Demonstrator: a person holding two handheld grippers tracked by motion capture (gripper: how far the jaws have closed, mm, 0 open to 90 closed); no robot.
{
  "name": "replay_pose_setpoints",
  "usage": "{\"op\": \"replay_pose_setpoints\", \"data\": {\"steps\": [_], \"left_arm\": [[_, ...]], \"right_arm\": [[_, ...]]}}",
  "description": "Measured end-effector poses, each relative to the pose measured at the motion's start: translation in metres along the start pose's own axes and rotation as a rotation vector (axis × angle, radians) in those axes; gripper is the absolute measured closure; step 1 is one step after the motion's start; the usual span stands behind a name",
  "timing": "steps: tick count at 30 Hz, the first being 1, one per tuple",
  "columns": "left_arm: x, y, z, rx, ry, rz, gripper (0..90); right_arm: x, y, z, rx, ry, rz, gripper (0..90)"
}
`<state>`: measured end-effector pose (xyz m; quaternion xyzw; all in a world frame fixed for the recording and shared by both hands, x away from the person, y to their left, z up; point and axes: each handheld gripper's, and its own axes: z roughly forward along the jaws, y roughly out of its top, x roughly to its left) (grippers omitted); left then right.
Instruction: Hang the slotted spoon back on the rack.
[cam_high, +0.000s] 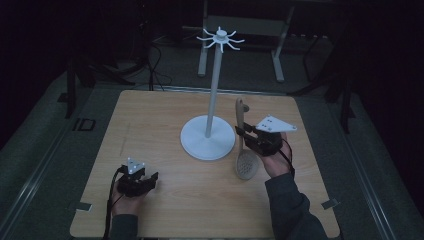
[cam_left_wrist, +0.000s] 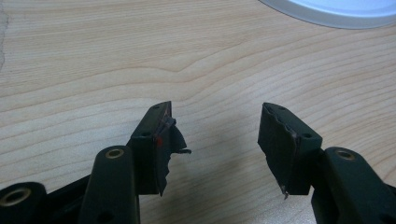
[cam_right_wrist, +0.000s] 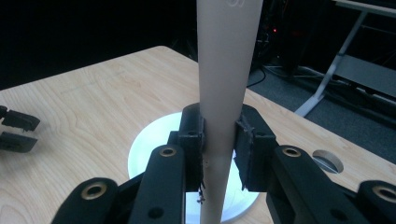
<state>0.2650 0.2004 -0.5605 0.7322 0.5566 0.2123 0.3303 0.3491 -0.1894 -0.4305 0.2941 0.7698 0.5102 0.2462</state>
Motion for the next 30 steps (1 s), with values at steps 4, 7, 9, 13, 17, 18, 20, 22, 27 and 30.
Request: {"op": "replay_pose_setpoints", "data": {"steps": [4, 7, 9, 13, 17, 18, 20, 22, 27, 30], "left_arm": [[0.0, 0.0, 0.0, 0.0, 0.0, 0.0, 45.4], [0.0, 0.0, 0.0, 0.0, 0.0, 0.0, 45.4], [0.0, 0.0, 0.0, -0.001, 0.0, 0.0, 45.4], [0.0, 0.0, 0.0, -0.001, 0.0, -0.001, 45.4], [0.0, 0.0, 0.0, 0.002, 0.0, 0.0, 45.4], [0.0, 0.0, 0.0, 0.001, -0.001, 0.0, 45.4], [0.0, 0.0, 0.0, 0.0, -0.001, 0.0, 45.4], [0.0, 0.0, 0.0, -0.001, 0.0, -0.002, 45.4], [0.0, 0.0, 0.0, -0.001, -0.001, -0.002, 45.4], [0.0, 0.0, 0.0, -0.001, 0.0, -0.002, 45.4]], "right_arm": [[0.001, 0.002, 0.0, -0.015, -0.002, 0.005, 73.9], [0.001, 0.004, 0.001, -0.023, -0.002, 0.004, 73.9], [0.001, 0.005, 0.001, -0.027, -0.001, 0.005, 73.9], [0.001, 0.007, 0.002, -0.035, -0.002, 0.007, 73.9], [0.001, 0.009, 0.003, -0.041, -0.003, 0.01, 73.9], [0.0, 0.009, 0.003, -0.043, -0.003, 0.01, 73.9], [0.0, 0.01, 0.005, -0.044, -0.004, 0.012, 73.9], [-0.001, 0.011, 0.006, -0.044, -0.006, 0.014, 73.9], [-0.002, 0.014, 0.007, -0.05, -0.012, 0.016, 73.9], [-0.003, 0.016, 0.007, -0.053, -0.013, 0.018, 73.9]]}}
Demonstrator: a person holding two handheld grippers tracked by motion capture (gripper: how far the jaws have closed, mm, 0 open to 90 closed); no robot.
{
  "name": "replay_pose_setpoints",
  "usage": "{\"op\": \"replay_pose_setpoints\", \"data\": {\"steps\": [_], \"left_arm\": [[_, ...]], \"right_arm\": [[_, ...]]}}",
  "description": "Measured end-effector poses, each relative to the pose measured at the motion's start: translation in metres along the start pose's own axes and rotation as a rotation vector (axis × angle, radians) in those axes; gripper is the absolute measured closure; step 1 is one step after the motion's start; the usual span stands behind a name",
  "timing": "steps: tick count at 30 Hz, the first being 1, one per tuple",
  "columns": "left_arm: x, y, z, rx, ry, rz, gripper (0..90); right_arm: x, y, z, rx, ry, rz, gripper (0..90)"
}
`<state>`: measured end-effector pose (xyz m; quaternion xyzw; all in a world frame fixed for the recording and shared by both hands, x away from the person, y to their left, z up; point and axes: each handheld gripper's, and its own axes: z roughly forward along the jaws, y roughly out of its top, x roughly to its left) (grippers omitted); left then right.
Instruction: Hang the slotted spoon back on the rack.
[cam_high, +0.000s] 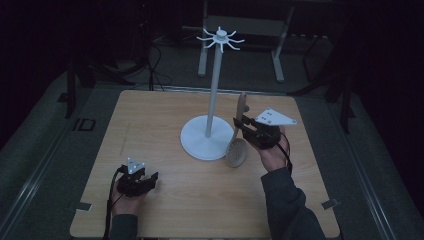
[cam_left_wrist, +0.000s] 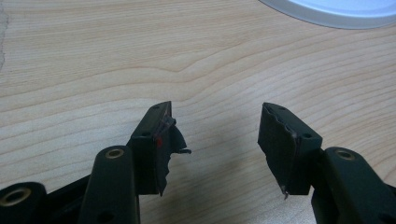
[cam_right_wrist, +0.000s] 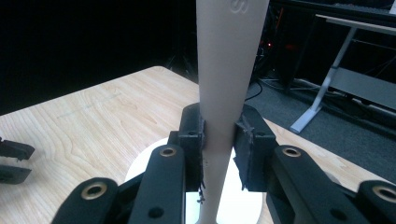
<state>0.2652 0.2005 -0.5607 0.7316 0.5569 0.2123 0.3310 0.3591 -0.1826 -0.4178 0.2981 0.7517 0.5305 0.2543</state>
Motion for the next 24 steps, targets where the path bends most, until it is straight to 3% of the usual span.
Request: {"op": "replay_pose_setpoints", "data": {"steps": [24], "left_arm": [[-0.001, 0.0, 0.001, 0.004, 0.002, 0.005, 45.4]], "right_arm": [[-0.007, 0.015, -0.001, -0.035, -0.014, 0.024, 73.9]]}}
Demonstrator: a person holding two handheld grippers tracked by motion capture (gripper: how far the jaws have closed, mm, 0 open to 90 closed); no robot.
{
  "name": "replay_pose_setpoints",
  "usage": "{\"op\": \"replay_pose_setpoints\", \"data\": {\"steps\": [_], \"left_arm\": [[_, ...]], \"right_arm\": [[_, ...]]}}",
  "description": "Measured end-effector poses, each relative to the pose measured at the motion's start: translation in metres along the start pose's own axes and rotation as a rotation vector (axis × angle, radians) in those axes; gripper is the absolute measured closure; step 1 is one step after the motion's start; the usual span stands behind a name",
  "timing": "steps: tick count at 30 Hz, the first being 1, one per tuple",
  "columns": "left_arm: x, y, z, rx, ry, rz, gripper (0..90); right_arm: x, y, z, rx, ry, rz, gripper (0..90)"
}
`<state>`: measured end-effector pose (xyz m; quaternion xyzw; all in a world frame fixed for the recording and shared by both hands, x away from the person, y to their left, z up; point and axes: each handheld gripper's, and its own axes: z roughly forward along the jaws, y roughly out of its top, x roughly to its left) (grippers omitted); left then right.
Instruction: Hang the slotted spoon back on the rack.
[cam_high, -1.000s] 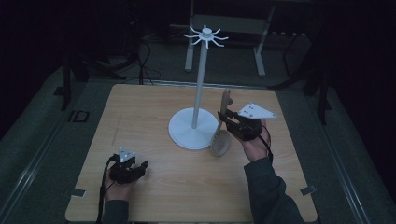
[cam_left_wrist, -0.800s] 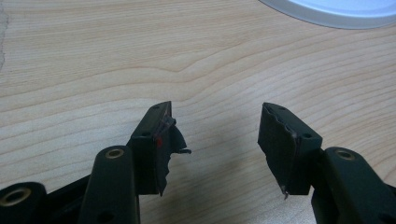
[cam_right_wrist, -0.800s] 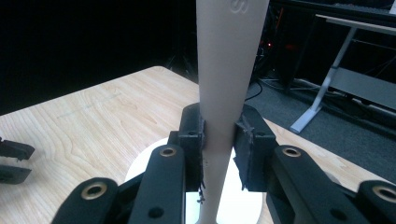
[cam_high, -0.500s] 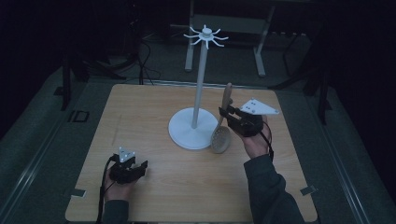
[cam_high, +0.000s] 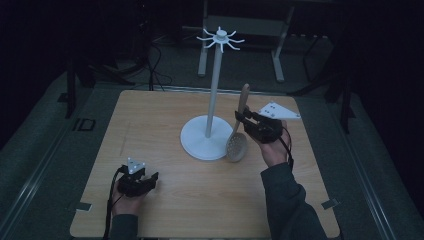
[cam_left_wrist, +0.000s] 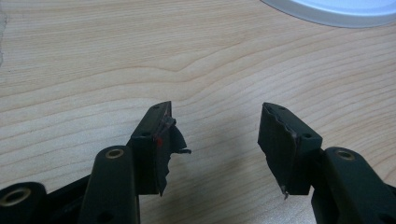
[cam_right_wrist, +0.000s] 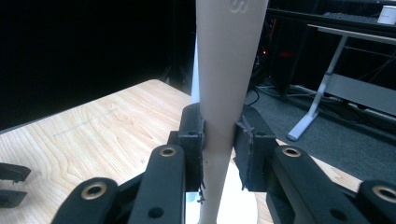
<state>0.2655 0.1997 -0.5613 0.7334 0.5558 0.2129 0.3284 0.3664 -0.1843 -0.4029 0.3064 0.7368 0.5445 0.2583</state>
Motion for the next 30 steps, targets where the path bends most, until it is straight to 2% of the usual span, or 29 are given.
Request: {"op": "replay_pose_setpoints", "data": {"steps": [30], "left_arm": [[0.0, 0.0, -0.001, -0.003, 0.001, -0.001, 45.3]], "right_arm": [[-0.005, 0.028, 0.0, -0.034, -0.014, -0.008, 73.9]]}}
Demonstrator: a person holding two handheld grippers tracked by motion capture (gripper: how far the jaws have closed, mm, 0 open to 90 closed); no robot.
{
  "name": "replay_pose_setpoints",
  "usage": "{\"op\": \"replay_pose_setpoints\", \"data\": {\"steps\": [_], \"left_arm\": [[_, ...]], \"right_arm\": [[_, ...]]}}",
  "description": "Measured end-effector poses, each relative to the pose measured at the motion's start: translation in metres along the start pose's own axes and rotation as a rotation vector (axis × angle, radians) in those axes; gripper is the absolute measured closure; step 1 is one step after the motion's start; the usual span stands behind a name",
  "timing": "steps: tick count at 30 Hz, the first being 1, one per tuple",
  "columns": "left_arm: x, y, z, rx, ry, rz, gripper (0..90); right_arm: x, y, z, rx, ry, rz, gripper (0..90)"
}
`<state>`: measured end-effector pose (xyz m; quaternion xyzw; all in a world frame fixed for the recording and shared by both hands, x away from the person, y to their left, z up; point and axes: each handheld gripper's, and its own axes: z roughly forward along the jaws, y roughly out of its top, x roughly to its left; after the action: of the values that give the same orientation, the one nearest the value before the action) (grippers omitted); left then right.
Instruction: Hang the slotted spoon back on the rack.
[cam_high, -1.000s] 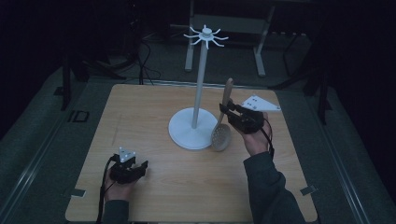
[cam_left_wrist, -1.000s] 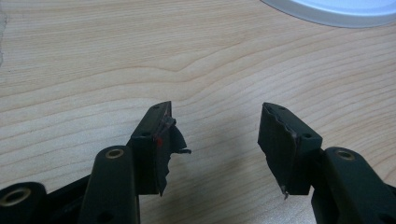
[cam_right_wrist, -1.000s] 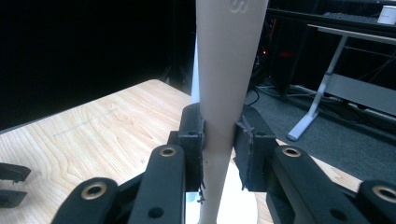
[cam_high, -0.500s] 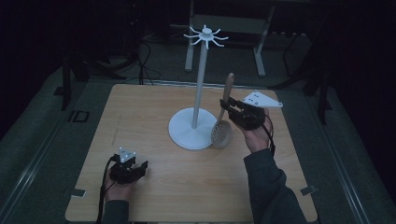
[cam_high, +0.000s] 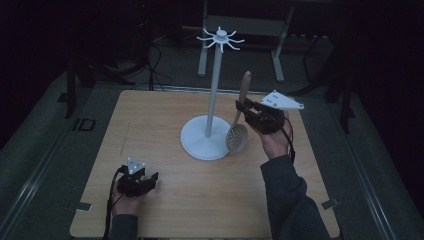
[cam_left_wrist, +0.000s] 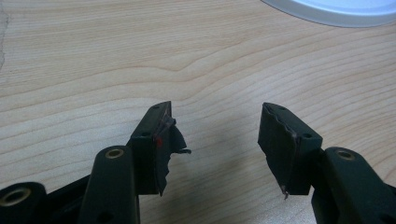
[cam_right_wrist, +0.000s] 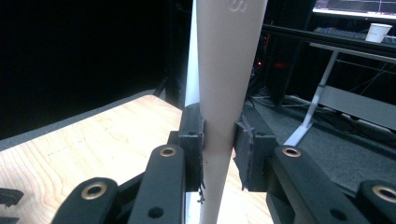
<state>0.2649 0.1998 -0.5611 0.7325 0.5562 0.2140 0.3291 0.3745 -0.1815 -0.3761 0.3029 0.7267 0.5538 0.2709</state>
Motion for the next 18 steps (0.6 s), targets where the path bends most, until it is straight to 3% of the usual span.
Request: {"op": "replay_pose_setpoints", "data": {"steps": [18], "left_arm": [[0.001, 0.0, 0.0, 0.0, -0.001, 0.0, 45.3]], "right_arm": [[-0.005, 0.016, 0.003, -0.013, -0.007, 0.018, 73.9]]}}
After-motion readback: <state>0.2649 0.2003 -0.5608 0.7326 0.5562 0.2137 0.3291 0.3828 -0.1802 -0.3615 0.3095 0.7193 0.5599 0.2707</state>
